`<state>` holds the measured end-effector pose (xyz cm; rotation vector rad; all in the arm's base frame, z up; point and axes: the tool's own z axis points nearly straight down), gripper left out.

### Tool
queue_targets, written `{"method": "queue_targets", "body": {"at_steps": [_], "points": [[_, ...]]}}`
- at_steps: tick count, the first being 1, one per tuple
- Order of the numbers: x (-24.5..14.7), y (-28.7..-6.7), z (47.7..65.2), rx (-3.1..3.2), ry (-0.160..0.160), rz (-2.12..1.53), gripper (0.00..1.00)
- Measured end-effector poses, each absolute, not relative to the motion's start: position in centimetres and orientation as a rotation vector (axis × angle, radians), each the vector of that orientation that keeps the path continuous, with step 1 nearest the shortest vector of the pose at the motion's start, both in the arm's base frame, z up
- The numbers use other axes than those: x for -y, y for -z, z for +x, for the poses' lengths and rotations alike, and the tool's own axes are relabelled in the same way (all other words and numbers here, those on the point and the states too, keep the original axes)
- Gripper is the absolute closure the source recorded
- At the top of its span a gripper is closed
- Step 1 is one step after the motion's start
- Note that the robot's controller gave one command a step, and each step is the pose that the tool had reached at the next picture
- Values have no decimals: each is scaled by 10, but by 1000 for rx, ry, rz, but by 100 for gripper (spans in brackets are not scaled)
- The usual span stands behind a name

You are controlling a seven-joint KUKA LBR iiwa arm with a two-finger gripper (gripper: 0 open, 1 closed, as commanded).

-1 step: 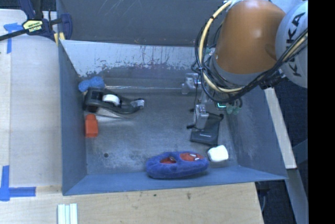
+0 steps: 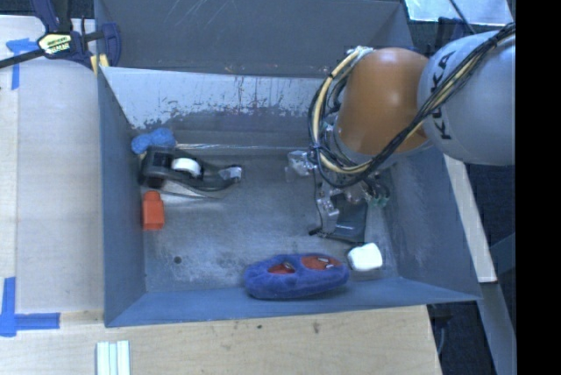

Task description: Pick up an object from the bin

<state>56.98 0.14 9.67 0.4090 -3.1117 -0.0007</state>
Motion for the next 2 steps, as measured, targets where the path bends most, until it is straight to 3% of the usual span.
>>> {"method": "queue_targets", "body": {"at_steps": [1,2], "points": [[24,-70,581,2863,-2,1305,0],[23,-71,581,2866,-1,1304,100]]}}
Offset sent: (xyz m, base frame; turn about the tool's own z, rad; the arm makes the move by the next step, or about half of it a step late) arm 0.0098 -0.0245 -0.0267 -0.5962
